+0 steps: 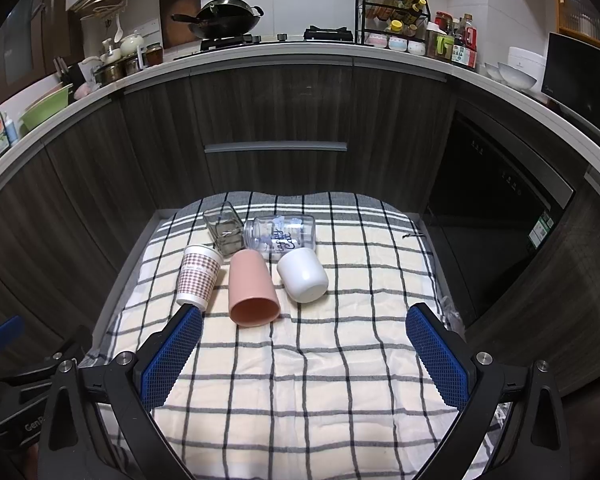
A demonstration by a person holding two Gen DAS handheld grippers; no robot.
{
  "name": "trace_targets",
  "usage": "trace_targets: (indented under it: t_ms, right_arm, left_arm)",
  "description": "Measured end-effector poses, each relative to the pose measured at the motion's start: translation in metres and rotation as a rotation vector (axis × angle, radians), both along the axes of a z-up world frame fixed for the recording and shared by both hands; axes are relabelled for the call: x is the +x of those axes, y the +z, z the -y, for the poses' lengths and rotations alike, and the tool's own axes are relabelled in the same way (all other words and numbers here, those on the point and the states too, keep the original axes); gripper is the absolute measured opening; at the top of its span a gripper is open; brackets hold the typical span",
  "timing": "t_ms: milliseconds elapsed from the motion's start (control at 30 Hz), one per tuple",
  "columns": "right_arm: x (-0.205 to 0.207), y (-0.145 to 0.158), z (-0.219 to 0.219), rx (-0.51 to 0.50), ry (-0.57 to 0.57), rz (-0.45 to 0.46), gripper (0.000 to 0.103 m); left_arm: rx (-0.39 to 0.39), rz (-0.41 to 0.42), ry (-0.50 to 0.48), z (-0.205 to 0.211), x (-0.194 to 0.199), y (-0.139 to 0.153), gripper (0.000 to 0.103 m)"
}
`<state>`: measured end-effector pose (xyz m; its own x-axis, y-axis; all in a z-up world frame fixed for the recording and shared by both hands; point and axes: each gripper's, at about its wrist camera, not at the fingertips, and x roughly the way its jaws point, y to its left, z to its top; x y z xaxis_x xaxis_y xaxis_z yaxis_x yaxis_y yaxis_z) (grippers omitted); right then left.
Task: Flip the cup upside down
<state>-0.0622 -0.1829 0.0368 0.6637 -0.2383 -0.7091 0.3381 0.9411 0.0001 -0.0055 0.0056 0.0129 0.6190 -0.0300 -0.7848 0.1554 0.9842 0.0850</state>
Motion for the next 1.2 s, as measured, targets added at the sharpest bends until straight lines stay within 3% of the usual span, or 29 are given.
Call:
trace_targets:
  t_ms: [733, 1200]
  right_arm:
    - [0.016, -0.014, 0.012, 0.021, -0.009, -0.021, 0.102]
    - [0.058, -0.033, 0.022, 0.008, -0.024, -0.036, 0.102]
  left_arm:
    - [0.018, -0.008, -0.002, 0.006, 0.019, -0.013, 0.103]
    - [0.009, -0.041, -0.018, 0.02, 0.07, -0.044, 0.102]
